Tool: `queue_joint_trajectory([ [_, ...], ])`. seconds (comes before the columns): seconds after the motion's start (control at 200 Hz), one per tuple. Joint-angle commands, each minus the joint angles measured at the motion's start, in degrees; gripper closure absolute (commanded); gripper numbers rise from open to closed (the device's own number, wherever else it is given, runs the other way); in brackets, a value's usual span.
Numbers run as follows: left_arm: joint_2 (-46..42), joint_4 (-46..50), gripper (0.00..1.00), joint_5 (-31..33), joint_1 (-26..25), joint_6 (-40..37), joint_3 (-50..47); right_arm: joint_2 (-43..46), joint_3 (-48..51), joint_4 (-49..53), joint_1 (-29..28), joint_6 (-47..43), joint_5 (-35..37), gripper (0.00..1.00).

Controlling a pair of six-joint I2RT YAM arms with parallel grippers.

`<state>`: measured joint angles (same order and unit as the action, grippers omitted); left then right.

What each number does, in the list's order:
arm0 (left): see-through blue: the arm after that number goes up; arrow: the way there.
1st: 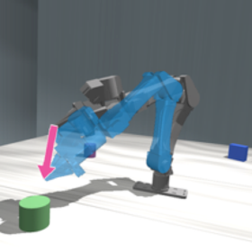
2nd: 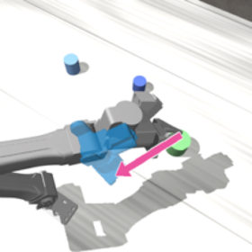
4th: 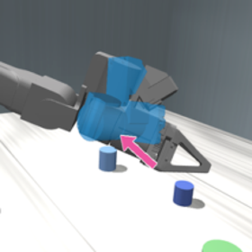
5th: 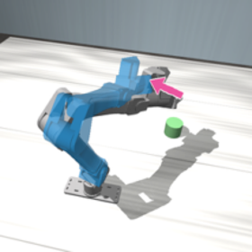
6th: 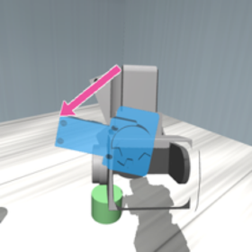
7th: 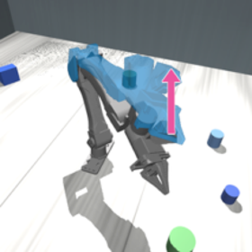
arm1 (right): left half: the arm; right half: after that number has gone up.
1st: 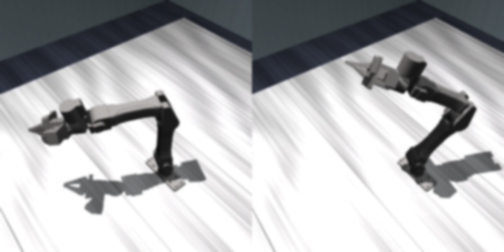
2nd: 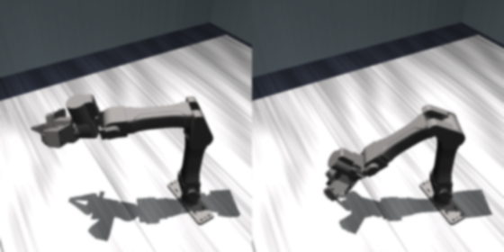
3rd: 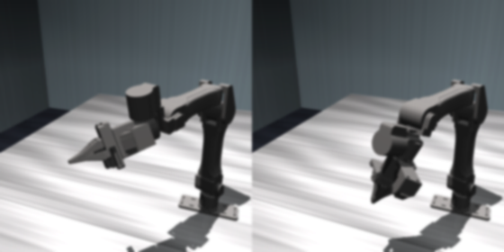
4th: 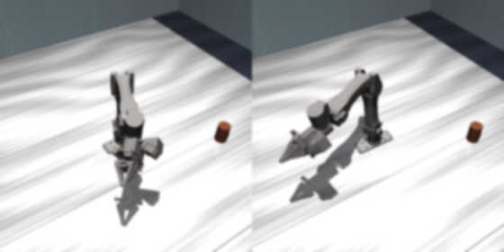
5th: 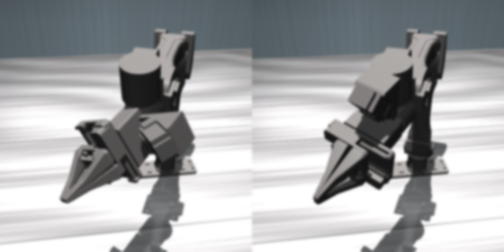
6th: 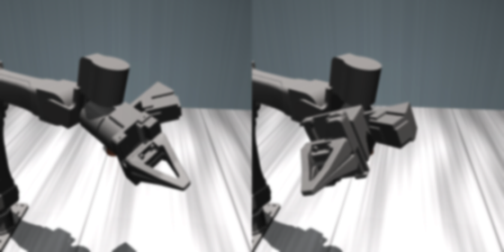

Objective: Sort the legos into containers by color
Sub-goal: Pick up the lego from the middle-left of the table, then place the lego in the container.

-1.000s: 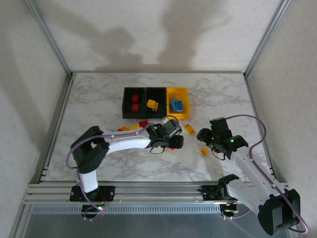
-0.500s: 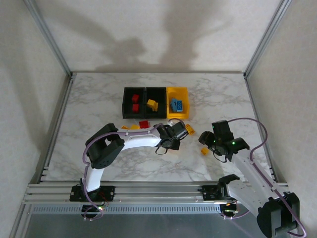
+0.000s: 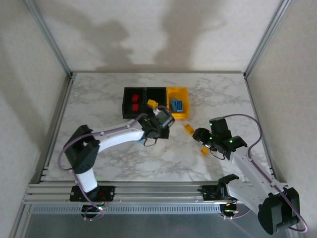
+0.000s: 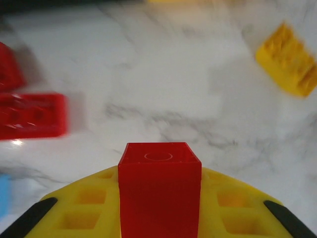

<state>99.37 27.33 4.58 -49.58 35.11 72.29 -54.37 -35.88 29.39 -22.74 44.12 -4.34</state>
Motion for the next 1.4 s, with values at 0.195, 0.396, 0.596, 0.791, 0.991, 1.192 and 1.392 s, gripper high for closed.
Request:
queue_joint_trajectory([
  [0.195,-3.41,5.32,0.84,4.34,13.90,-5.96,3.49,-8.55,-6.44,-7.29,-9.69,-0.58,0.54,0.35],
  [0.396,3.46,5.86,0.84,3.50,22.47,-7.66,11.64,-9.57,-4.90,-7.77,-10.66,1.71,1.03,0.37],
  [0.596,13.19,6.67,0.83,3.13,26.04,-9.36,20.01,-6.87,-4.33,-5.42,-10.76,2.65,2.78,0.37],
  [0.791,19.88,5.98,0.82,2.37,27.82,-9.12,24.46,-4.84,-3.87,-3.44,-10.75,3.50,4.23,0.37],
  [0.991,23.19,5.49,0.78,0.37,29.09,-8.83,27.27,-3.68,-3.60,-1.85,-10.75,3.87,5.38,0.37],
  [1.192,23.31,3.61,0.60,-2.74,29.97,-7.95,26.79,-3.54,-3.43,-1.70,-10.80,4.13,5.67,0.37],
  [1.392,20.68,1.02,0.49,-5.47,29.98,-7.55,25.06,-4.58,-3.45,-2.71,-10.75,4.31,5.31,0.37],
])
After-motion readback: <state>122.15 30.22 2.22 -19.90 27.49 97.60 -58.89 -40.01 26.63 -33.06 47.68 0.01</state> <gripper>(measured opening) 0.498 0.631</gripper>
